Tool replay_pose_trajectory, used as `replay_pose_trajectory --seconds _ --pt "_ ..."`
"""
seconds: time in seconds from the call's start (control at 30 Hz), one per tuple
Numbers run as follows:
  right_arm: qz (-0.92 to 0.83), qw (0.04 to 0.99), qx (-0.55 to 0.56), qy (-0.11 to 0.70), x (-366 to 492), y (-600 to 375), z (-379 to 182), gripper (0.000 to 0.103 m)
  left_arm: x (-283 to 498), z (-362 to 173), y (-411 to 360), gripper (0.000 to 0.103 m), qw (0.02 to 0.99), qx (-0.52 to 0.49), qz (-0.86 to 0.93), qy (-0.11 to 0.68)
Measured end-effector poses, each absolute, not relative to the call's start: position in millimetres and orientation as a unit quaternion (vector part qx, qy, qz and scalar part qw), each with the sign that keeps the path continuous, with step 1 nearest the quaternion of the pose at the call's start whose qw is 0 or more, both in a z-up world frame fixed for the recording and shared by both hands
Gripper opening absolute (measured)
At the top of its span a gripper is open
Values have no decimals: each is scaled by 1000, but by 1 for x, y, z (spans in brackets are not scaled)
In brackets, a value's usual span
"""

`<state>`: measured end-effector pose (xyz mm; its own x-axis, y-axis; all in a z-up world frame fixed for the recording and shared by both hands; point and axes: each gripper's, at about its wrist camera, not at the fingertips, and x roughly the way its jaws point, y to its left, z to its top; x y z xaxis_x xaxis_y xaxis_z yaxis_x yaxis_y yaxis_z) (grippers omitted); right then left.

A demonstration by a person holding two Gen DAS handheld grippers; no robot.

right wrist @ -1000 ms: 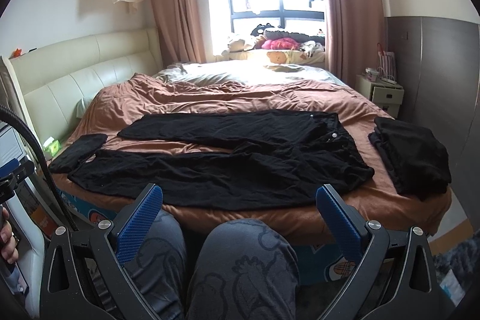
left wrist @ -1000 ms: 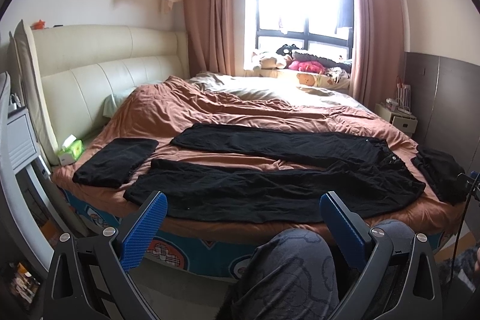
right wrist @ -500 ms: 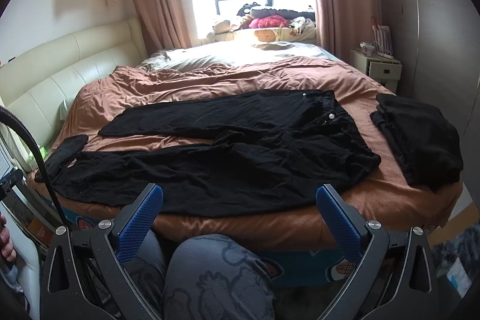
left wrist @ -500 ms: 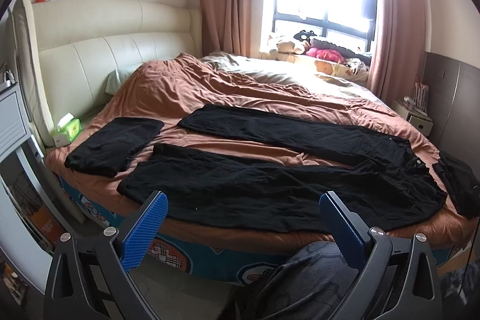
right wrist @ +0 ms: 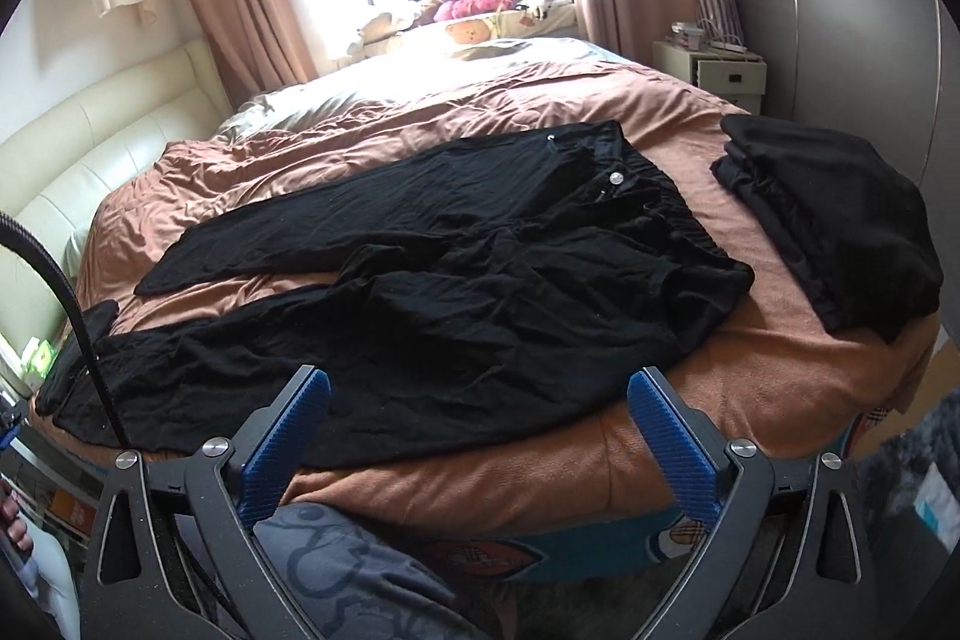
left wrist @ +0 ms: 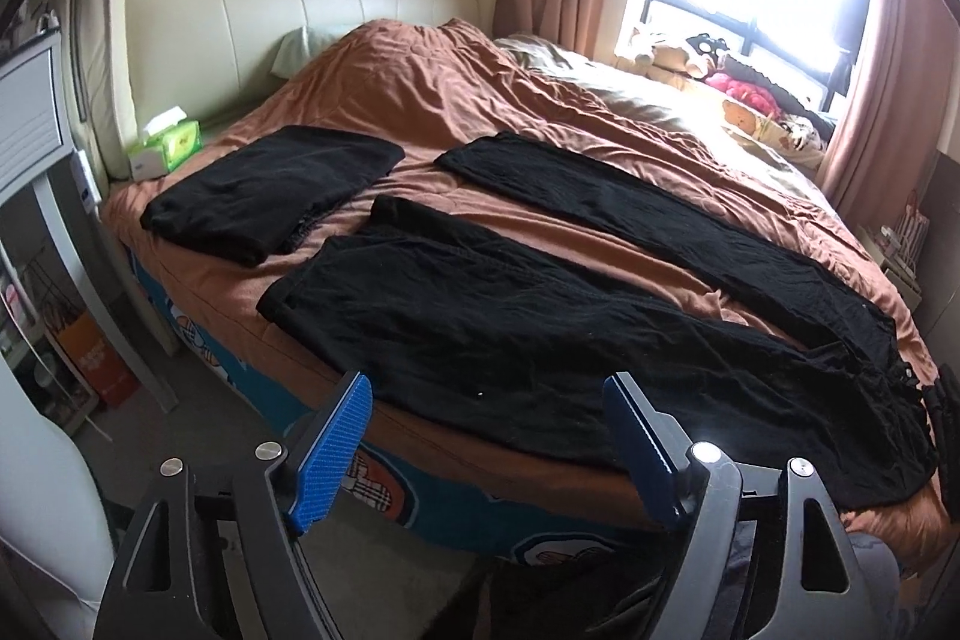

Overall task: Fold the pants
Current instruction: 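Move the left tool to the black pants leg hem and close on it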

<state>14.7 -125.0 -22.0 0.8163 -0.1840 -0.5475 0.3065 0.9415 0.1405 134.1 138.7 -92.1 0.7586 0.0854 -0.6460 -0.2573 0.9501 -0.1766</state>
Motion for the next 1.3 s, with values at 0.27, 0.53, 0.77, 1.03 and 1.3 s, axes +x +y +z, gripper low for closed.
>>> replay_pose_trajectory --seconds 0.27,0.53,0.77,1.03,1.3 --pt "-153 930 148 299 40 -156 -49 95 160 -135 182 69 901 -176 135 372" --pt "-169 918 174 315 49 -176 -73 95 181 -171 216 51 880 -225 152 389" --pt "-171 908 211 319 63 -203 -91 86 194 -186 233 47 873 -245 162 389" --pt "-211 893 234 322 67 -229 -105 86 209 -191 244 26 873 -243 172 387" --pt "-203 888 281 302 85 -265 -121 72 224 -190 244 20 879 -223 169 387"
